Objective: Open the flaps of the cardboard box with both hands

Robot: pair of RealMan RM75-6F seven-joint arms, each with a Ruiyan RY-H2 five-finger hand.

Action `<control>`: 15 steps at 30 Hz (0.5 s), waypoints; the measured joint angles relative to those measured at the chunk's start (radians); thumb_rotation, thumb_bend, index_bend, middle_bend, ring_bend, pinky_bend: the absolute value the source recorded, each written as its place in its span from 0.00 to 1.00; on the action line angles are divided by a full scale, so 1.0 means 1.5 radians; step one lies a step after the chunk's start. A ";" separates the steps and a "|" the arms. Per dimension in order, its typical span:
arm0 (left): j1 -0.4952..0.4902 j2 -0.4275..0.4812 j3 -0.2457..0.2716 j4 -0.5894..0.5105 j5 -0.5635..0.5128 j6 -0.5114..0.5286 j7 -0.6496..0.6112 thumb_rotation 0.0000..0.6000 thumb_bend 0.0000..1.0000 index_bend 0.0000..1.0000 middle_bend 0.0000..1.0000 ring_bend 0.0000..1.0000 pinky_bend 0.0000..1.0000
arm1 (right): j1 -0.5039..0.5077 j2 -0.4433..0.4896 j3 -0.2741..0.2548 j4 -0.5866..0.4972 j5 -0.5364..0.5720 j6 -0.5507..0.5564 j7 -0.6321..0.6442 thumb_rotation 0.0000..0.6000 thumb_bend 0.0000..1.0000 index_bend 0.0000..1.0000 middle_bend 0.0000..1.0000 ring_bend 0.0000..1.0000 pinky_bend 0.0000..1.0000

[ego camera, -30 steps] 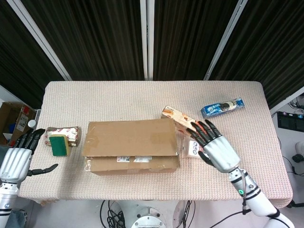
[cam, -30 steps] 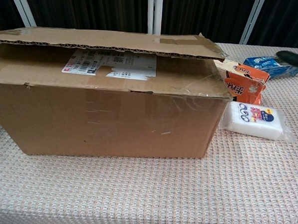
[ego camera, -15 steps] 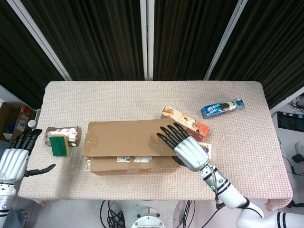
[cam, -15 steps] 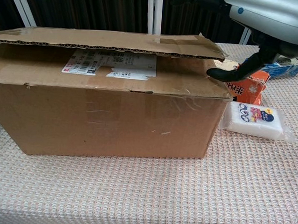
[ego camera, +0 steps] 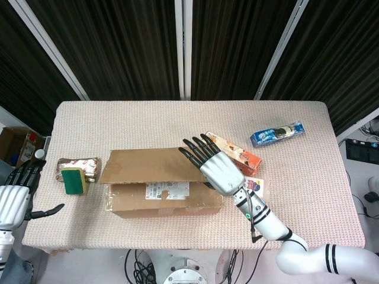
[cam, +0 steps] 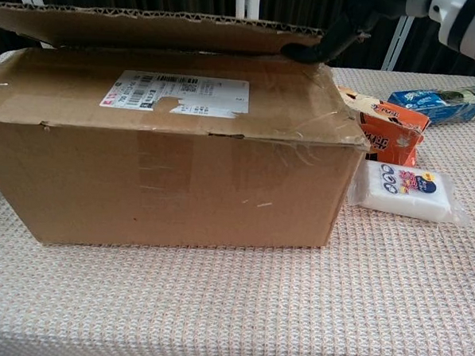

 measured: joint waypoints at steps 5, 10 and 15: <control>0.006 0.005 0.000 0.002 -0.003 0.007 -0.007 0.54 0.00 0.05 0.09 0.05 0.15 | 0.057 -0.014 0.054 0.050 0.063 -0.013 -0.004 1.00 0.24 0.00 0.00 0.00 0.00; 0.010 0.010 -0.001 0.004 -0.006 0.010 -0.011 0.54 0.00 0.05 0.09 0.05 0.15 | 0.114 -0.034 0.095 0.102 0.116 -0.016 -0.011 1.00 0.24 0.00 0.00 0.00 0.00; 0.009 0.015 -0.004 0.003 -0.009 0.008 -0.013 0.54 0.00 0.05 0.09 0.05 0.15 | 0.160 -0.056 0.110 0.155 0.153 -0.018 -0.024 1.00 0.25 0.00 0.00 0.00 0.00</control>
